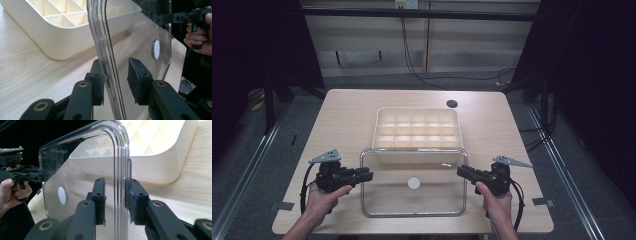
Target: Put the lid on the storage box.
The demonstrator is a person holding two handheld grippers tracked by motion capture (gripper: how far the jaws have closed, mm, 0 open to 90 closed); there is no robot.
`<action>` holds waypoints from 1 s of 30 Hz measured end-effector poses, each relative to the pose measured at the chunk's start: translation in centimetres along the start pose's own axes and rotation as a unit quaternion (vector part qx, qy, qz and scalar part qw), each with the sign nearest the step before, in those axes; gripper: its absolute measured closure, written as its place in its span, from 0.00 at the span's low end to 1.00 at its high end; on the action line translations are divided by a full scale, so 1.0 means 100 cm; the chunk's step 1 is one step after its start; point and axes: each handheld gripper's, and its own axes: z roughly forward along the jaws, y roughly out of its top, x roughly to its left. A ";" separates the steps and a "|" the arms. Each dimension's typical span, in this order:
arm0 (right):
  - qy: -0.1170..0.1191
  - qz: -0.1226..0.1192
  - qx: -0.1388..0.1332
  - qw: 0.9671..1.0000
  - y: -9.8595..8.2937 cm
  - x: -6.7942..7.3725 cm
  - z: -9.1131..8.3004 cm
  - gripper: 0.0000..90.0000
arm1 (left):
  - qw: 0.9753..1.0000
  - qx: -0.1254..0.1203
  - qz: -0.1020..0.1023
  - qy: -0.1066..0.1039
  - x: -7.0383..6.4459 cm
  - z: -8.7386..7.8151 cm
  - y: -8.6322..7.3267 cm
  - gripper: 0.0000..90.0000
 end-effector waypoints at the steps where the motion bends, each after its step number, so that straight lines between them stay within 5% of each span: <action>1: 0.000 0.000 0.000 1.000 0.000 0.000 0.000 0.78 | 1.000 0.000 0.000 0.000 0.000 0.000 0.000 0.74; 30: -0.019 -0.001 -0.043 0.999 0.040 0.002 -0.004 0.74 | 0.999 -0.021 0.034 0.022 -0.010 0.002 0.042 0.77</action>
